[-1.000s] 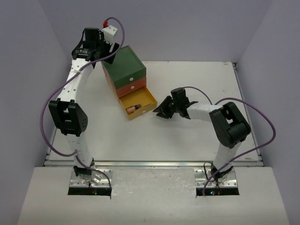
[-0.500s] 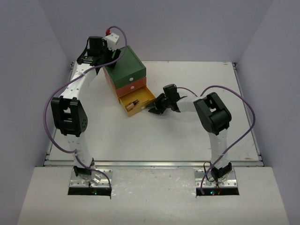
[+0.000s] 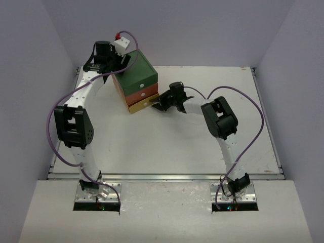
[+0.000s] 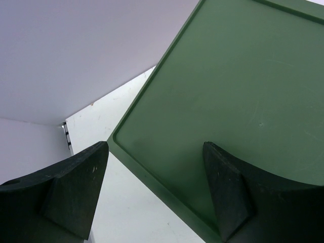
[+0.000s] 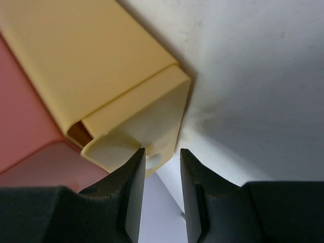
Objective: Organize the makeup
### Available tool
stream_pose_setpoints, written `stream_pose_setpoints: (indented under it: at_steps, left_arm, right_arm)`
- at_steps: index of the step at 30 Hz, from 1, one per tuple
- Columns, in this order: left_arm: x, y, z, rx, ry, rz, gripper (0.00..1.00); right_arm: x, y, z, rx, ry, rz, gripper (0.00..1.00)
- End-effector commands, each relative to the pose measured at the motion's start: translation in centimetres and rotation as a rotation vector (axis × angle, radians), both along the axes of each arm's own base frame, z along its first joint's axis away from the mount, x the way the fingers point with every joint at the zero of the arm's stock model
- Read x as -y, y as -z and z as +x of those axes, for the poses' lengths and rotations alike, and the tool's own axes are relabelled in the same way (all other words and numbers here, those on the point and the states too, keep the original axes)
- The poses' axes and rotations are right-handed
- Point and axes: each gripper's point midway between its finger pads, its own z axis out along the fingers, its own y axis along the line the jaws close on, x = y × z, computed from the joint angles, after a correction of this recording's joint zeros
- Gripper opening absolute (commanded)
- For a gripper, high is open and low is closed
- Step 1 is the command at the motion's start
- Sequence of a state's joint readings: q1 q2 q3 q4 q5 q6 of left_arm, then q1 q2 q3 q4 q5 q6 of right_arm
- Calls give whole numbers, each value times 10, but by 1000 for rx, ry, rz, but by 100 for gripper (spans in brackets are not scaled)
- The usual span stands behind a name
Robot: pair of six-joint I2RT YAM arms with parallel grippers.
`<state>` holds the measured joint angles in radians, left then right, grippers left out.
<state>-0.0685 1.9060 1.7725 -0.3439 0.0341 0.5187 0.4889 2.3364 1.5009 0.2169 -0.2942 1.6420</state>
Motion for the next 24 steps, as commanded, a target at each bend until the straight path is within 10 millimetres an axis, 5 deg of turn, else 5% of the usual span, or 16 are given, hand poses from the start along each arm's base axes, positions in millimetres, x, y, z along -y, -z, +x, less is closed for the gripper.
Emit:
stream_pose_setpoints:
  at_steps: [1, 12, 19, 24]
  left_arm:
    - [-3, 51, -18, -173, 21, 16, 75]
    - [1, 51, -18, -174, 39, 7, 75]
    - [1, 42, -19, -160, 40, 3, 75]
    - [2, 35, -17, -144, 40, -4, 75]
  right_arm:
    - [-6, -15, 27, 46, 90, 38, 34]
    - [-11, -29, 51, 131, 164, 64, 38]
    - [6, -29, 33, 131, 195, 25, 37]
    - [23, -70, 18, 269, 163, -16, 37]
